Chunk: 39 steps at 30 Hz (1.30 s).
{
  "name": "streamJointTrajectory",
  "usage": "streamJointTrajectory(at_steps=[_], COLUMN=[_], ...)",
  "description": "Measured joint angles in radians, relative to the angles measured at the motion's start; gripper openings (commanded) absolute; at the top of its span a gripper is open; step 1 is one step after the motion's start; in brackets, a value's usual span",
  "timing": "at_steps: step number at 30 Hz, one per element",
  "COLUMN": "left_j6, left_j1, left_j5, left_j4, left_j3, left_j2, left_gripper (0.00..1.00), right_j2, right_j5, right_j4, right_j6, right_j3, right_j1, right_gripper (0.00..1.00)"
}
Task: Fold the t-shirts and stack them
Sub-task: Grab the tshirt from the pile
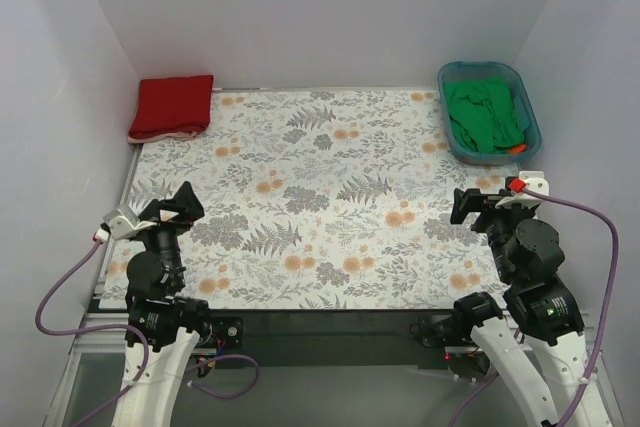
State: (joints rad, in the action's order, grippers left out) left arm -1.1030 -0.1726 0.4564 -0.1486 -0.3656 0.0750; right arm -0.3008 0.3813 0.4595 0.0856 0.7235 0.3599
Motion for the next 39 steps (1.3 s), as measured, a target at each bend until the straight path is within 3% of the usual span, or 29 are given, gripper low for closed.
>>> streamJointTrajectory(at_steps=[6,9,16,21,29,39], left_j6=[-0.024,-0.105,-0.185,-0.196,-0.191,-0.172], left_j1=[0.0,0.0,-0.002,-0.009,-0.034,-0.039], left_j5=[-0.001,0.008,0.004,0.0,-0.003,-0.01], left_j4=[-0.002,-0.019,-0.036,-0.044,-0.042,-0.026], left_j3=[0.0,0.001,0.029,0.03,0.031,0.046], left_j2=[0.0,0.003,0.014,-0.013,-0.053,-0.045], left_gripper=[0.98,0.98,0.98,0.98,0.95,0.94], right_j2=[-0.023,-0.122,-0.692,-1.043,-1.407,-1.673], right_j5=[-0.058,-0.147,-0.327,-0.334,-0.278,-0.288], right_j4=[-0.047,-0.096,-0.15,-0.162,-0.187,-0.193], right_j6=[-0.006,-0.002,0.031,0.04,0.097,0.119], right_j3=[0.0,0.005,0.206,0.465,0.774,0.871], right_j1=[0.0,-0.001,0.0,-0.018,-0.261,-0.51], right_gripper=[0.98,0.98,0.98,0.97,0.82,0.74])
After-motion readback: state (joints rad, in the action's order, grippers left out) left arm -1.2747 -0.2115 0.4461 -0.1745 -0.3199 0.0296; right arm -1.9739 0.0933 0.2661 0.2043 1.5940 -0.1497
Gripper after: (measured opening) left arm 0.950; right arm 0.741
